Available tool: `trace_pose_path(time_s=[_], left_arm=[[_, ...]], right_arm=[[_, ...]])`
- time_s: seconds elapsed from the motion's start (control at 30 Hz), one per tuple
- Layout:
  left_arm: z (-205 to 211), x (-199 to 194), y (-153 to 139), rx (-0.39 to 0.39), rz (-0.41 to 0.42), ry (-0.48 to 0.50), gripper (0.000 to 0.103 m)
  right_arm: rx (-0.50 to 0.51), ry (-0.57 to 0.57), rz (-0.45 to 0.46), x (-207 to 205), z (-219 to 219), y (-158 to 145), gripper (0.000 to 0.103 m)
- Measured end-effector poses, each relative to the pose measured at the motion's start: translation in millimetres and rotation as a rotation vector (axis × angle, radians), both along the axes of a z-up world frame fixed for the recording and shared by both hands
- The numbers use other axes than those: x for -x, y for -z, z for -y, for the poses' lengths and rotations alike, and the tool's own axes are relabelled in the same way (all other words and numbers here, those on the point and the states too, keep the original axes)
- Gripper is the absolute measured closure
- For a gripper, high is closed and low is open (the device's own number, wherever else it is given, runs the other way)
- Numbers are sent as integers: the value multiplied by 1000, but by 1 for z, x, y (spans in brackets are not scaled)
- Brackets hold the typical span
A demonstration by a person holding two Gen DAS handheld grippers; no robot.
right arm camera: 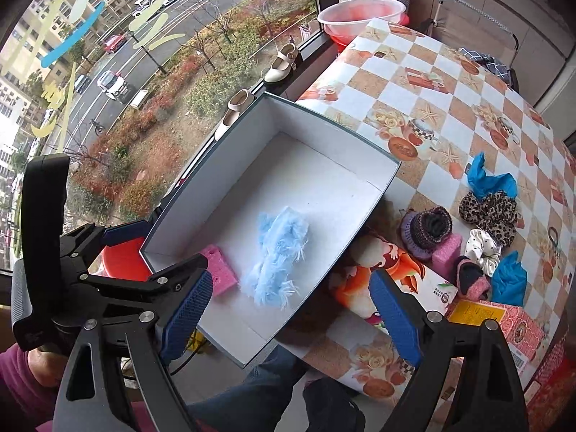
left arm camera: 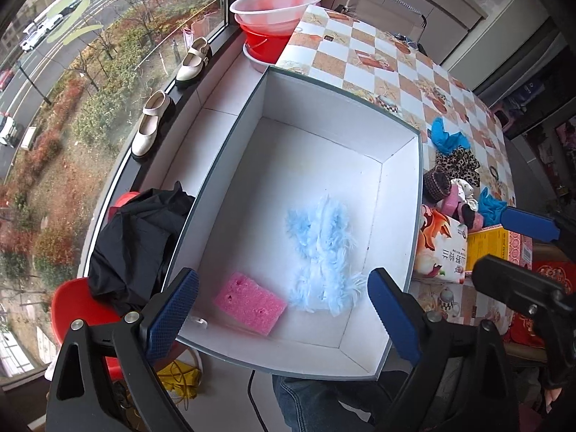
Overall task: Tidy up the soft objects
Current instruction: 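Withdraw both tools from the box and move back over the soft items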
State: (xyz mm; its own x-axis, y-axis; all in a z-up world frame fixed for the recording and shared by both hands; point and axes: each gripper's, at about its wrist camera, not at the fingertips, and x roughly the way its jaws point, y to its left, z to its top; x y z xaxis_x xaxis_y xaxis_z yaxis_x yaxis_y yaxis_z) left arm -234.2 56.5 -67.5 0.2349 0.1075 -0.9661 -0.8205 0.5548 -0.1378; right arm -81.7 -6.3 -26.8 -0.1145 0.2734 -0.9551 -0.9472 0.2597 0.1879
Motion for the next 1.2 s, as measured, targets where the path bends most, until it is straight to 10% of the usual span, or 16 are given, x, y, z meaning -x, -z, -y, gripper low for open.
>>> trace_pose_path(time_s=[0.8,1.2], left_arm=[[11,-30,-28,-37,12,121,7],[41,-95,-37,-2,-1,262,7]], right_arm=[[-51,129,-22,-23,31,-24,13],[-68,354,-18,-107,94,-57,13]])
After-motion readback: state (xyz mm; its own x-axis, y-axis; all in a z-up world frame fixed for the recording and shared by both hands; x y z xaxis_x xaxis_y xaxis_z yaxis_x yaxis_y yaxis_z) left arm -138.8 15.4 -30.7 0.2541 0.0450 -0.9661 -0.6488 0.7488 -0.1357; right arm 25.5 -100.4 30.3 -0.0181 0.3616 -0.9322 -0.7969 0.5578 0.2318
